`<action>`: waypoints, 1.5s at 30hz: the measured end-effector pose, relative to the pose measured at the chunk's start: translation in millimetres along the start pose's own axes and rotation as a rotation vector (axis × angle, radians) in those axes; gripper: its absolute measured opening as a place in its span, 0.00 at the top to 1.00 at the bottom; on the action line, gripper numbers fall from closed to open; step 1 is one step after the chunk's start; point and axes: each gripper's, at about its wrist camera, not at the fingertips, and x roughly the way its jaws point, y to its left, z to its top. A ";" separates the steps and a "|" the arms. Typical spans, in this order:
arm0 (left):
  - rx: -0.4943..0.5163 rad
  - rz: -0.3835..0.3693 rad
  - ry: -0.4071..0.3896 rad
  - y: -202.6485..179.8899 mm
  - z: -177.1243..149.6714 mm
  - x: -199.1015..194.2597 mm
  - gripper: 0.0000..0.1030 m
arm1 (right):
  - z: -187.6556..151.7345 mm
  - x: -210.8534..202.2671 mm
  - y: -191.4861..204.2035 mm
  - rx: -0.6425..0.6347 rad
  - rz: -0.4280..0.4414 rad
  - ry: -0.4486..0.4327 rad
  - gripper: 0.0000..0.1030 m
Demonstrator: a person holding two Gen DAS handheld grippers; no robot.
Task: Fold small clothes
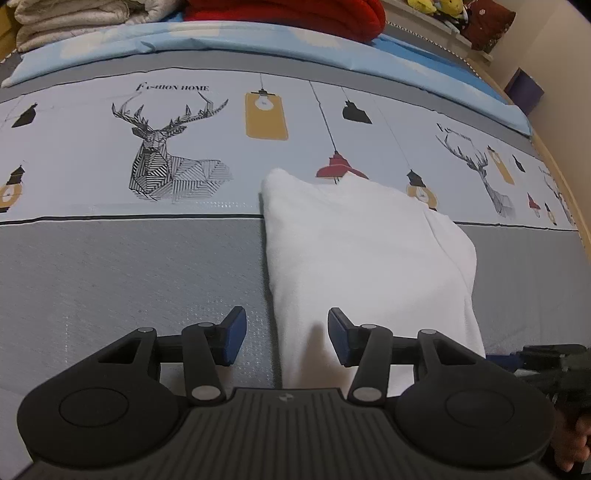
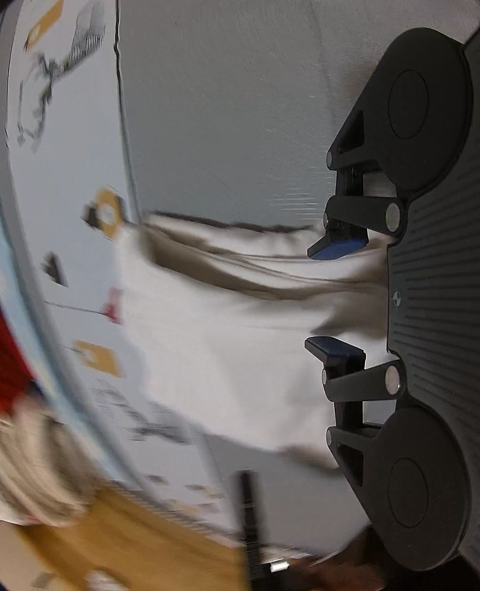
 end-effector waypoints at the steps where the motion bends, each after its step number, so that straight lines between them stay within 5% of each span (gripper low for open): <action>1: 0.000 -0.001 -0.001 -1.1 -0.2 0.4 0.48 | -2.2 3.6 3.6 -0.028 -0.009 0.022 0.54; 2: -0.001 -0.004 -0.002 -1.7 -0.3 0.7 0.47 | -4.9 4.0 7.5 -0.060 -0.015 0.031 0.57; 3: -0.003 -0.004 -0.004 -2.4 -0.3 1.0 0.46 | -6.4 1.0 9.2 -0.081 -0.008 0.022 0.84; 4: -0.004 -0.003 -0.005 -2.6 -0.4 0.9 0.44 | -6.3 -4.9 9.6 -0.089 0.031 0.008 0.94; 8: 0.001 -0.020 -0.006 -5.6 -2.6 1.6 0.40 | -2.6 -54.7 -5.3 -0.016 0.279 -0.184 0.95; 10: 0.013 -0.035 0.006 -8.6 -4.6 4.4 0.37 | -2.6 -68.8 -18.2 0.025 0.305 -0.243 0.95; 15: 0.127 -0.016 0.134 -23.4 -19.6 33.7 0.32 | -15.6 -17.3 -8.9 -0.136 -0.035 0.040 0.94; 17: 0.192 0.042 0.206 -28.8 -30.2 50.9 0.31 | -16.2 -11.6 -4.6 -0.175 -0.081 0.058 0.93; 21: 0.288 0.096 0.248 -35.1 -44.4 66.3 0.28 | -8.0 -26.2 -8.3 -0.094 -0.048 -0.007 0.78; 25: 0.243 0.048 0.200 -27.3 -36.5 53.3 0.28 | 9.8 -39.4 -25.6 0.091 0.027 -0.143 0.61; 30: 0.114 0.001 0.133 -9.5 -23.0 41.3 0.27 | 33.0 -29.0 -37.0 0.314 -0.016 -0.273 0.58; 35: 0.034 -0.033 0.094 1.1 -12.2 35.3 0.27 | 53.8 8.3 -30.5 0.425 -0.054 -0.289 0.58; 36: 0.022 -0.044 0.084 1.0 -10.1 33.4 0.27 | 57.4 14.1 -28.5 0.435 -0.053 -0.282 0.59; 38: -0.008 -0.079 0.059 3.8 -5.8 30.2 0.27 | 63.0 27.0 -23.5 0.442 -0.057 -0.273 0.93; 39: -0.028 -0.100 0.043 5.8 -2.9 28.7 0.27 | 64.8 28.0 -18.1 0.433 -0.072 -0.291 0.97; 43: -0.102 -0.162 0.031 14.5 4.2 35.6 0.27 | 66.2 0.7 7.6 0.295 -0.100 -0.536 0.97; 45: -0.094 -0.126 0.089 15.4 0.7 49.9 0.27 | 67.7 13.8 3.3 0.288 -0.247 -0.459 0.97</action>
